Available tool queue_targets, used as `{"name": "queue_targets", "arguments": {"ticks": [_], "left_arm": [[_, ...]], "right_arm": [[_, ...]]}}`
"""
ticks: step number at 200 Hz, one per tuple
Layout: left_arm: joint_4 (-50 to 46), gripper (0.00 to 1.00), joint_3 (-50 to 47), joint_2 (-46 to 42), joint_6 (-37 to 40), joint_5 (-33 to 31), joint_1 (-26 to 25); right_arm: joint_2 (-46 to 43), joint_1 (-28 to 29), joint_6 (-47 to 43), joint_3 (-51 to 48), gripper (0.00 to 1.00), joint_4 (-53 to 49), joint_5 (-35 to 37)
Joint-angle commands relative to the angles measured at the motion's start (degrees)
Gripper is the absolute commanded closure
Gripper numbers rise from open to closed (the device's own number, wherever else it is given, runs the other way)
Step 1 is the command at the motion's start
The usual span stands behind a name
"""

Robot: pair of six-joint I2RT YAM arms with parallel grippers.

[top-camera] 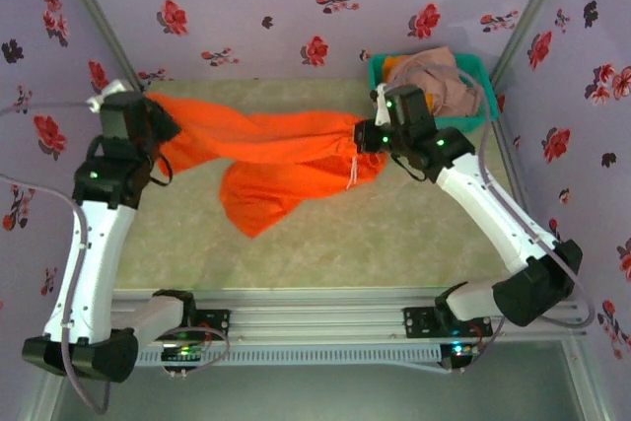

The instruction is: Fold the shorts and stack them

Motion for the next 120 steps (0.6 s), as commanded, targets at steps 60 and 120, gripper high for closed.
{"name": "queue_targets", "arguments": {"ticks": [60,120], "left_arm": [[-7.7,1.00,33.9,9.8,10.3,-5.7,4.2],[-9.2,1.00,48.8,11.9,14.6,-9.2,4.3]], "right_arm": [[-3.7,6.6,9.1,9.5,1.00,4.4,-11.1],[-10.5,19.4,18.1,5.1,1.00,12.4,-2.8]]}}
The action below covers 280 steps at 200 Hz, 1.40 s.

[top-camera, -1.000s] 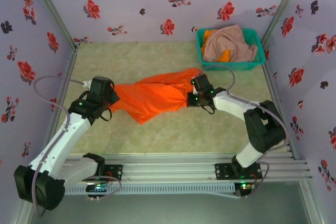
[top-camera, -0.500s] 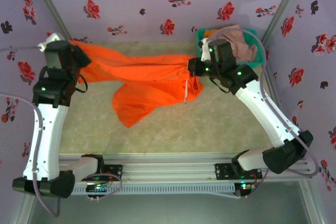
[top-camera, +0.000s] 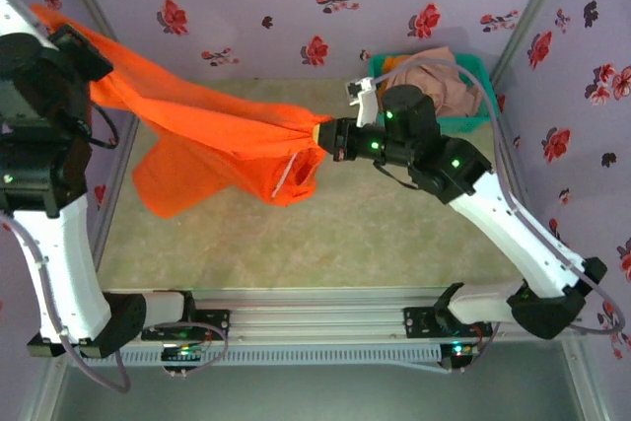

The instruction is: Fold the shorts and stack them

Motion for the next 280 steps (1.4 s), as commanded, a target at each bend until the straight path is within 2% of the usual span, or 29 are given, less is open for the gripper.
{"name": "queue_targets", "arguments": {"ticks": [1,24,49,76,98,115,121,130,150,155,163,176,198,220,248,261,280], "left_arm": [[-0.3,1.00,3.3,0.6,3.4,-3.0,0.5],[0.6,1.00,3.3,2.4,3.7,-3.1,0.5],[3.4,1.00,1.0,6.7,4.0,-3.1,0.5],[10.8,1.00,-5.5,12.8,4.0,-2.5,0.4],[15.2,1.00,-8.8,20.6,2.3,-0.8,0.5],[15.0,1.00,-6.7,29.5,0.7,1.9,0.2],[14.8,1.00,-5.4,32.9,0.3,3.1,0.0],[14.4,0.83,-2.8,37.9,-0.4,6.1,0.0],[9.8,0.32,6.6,47.3,-0.9,12.4,-0.1],[8.0,0.24,9.4,49.0,-1.0,13.5,-0.1],[5.4,0.14,13.1,50.3,-0.7,15.4,-0.1],[3.6,0.02,14.2,49.1,0.0,17.0,-0.2],[5.5,0.01,5.8,40.5,0.5,21.4,-0.6],[6.8,0.01,-7.5,30.6,-1.9,24.1,-2.0],[16.0,0.00,-32.5,18.6,-7.2,25.2,-5.4],[20.5,0.01,-42.7,15.2,-10.7,25.6,-6.9],[23.0,0.01,-52.6,13.0,-12.8,26.2,-9.4]], "right_arm": [[-4.2,3.3,5.7,-1.8,1.00,7.4,4.7],[-6.4,4.4,10.0,-3.6,1.00,8.6,9.9],[-7.9,4.4,13.2,-6.8,1.00,6.3,21.0],[-6.5,3.2,16.2,-11.4,1.00,5.0,31.3],[-3.1,-3.8,21.0,-16.1,1.00,8.0,28.5],[1.3,-9.9,22.8,-18.1,0.90,10.0,24.5],[3.4,-11.7,22.9,-18.1,0.82,10.1,23.8],[6.1,-13.9,22.3,-17.6,0.66,10.9,22.5],[10.5,-17.2,18.1,-14.4,0.38,8.7,20.8],[11.2,-17.6,16.9,-13.3,0.32,7.3,20.1],[11.4,-17.8,14.4,-11.9,0.27,4.7,19.7],[10.4,-17.5,10.6,-12.1,0.26,2.6,18.3],[8.7,-17.1,4.9,-14.5,0.25,-1.5,13.9],[8.5,-14.7,-1.4,-17.6,0.26,-4.9,12.5],[11.8,-11.7,-6.1,-19.7,0.28,-6.2,12.4],[15.4,-11.6,-7.0,-18.0,0.29,-7.0,12.2],[20.6,-12.9,-5.6,-14.5,0.30,-6.7,12.8]]}}
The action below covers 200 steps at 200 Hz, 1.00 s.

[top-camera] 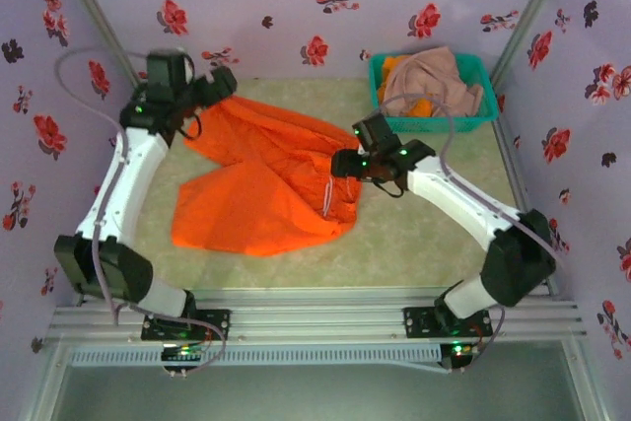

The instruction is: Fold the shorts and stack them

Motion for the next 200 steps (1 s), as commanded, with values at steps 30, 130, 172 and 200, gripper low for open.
{"name": "queue_targets", "arguments": {"ticks": [30,130,172,200], "left_arm": [[12.3,0.01,-25.8,-2.2,-7.9,2.1,-7.3],[22.0,0.00,-49.9,-11.0,-11.6,0.4,-9.7],[25.0,0.01,-54.8,-10.1,-13.1,0.3,-9.7],[25.3,0.01,-57.8,-9.8,-13.7,-0.5,-9.8]], "right_arm": [[12.6,-6.0,6.2,4.6,0.32,7.0,-3.9],[27.3,-9.1,26.0,3.6,0.34,32.7,-12.2],[28.6,-9.5,28.6,3.7,0.60,35.8,-10.9],[27.1,-10.7,29.4,4.3,0.87,37.2,-8.5]]}}
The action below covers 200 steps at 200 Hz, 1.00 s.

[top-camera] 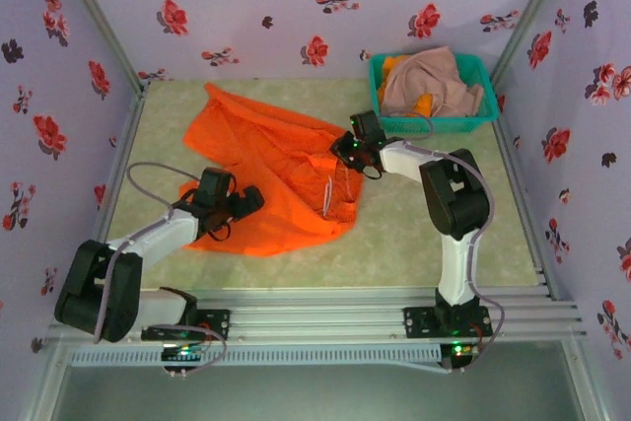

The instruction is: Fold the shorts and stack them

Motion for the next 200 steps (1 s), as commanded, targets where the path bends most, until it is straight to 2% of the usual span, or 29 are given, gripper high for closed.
{"name": "queue_targets", "arguments": {"ticks": [1,24,73,80,86,101,109,131,149,186,200], "left_arm": [[1.8,0.01,-2.5,0.5,-1.5,-2.0,0.1],[2.1,0.01,-4.9,0.1,-2.6,-3.2,0.1],[0.9,0.01,-6.4,-0.7,-3.1,-5.3,0.1],[0.6,0.01,-6.5,-1.0,-3.1,-5.6,0.1],[0.4,0.01,-6.7,-1.4,-3.2,-5.9,0.1],[0.4,0.01,-7.0,-2.1,-3.4,-6.0,0.1],[0.6,0.01,-7.1,-2.7,-3.6,-5.8,0.1],[0.7,0.01,-6.3,-5.3,-3.4,-4.0,0.1],[-2.6,0.01,-3.9,-9.3,-3.0,-4.0,0.1],[-10.6,0.00,1.7,-17.1,-2.2,-5.7,1.3],[-13.5,0.01,3.4,-18.1,-2.0,-5.9,2.0]], "right_arm": [[-1.0,-1.3,1.6,1.6,0.88,3.3,2.6],[-1.5,-2.7,0.3,5.7,1.00,0.8,3.9],[3.7,-5.1,-5.5,22.4,1.00,-12.0,5.8],[4.8,-5.4,-6.5,25.0,0.95,-14.0,6.3],[5.8,-5.6,-7.5,27.3,0.88,-15.8,6.6],[7.7,-6.1,-9.1,31.7,0.60,-19.1,6.8],[8.4,-6.2,-9.9,33.4,0.52,-20.3,6.3],[7.4,-6.0,-11.1,35.0,0.39,-22.6,3.6],[3.0,-4.9,-13.3,31.8,0.35,-24.2,3.8],[-8.1,-1.8,-23.2,22.1,0.20,-32.4,12.0],[-11.8,-1.4,-26.1,17.1,0.19,-35.2,15.0]]}}
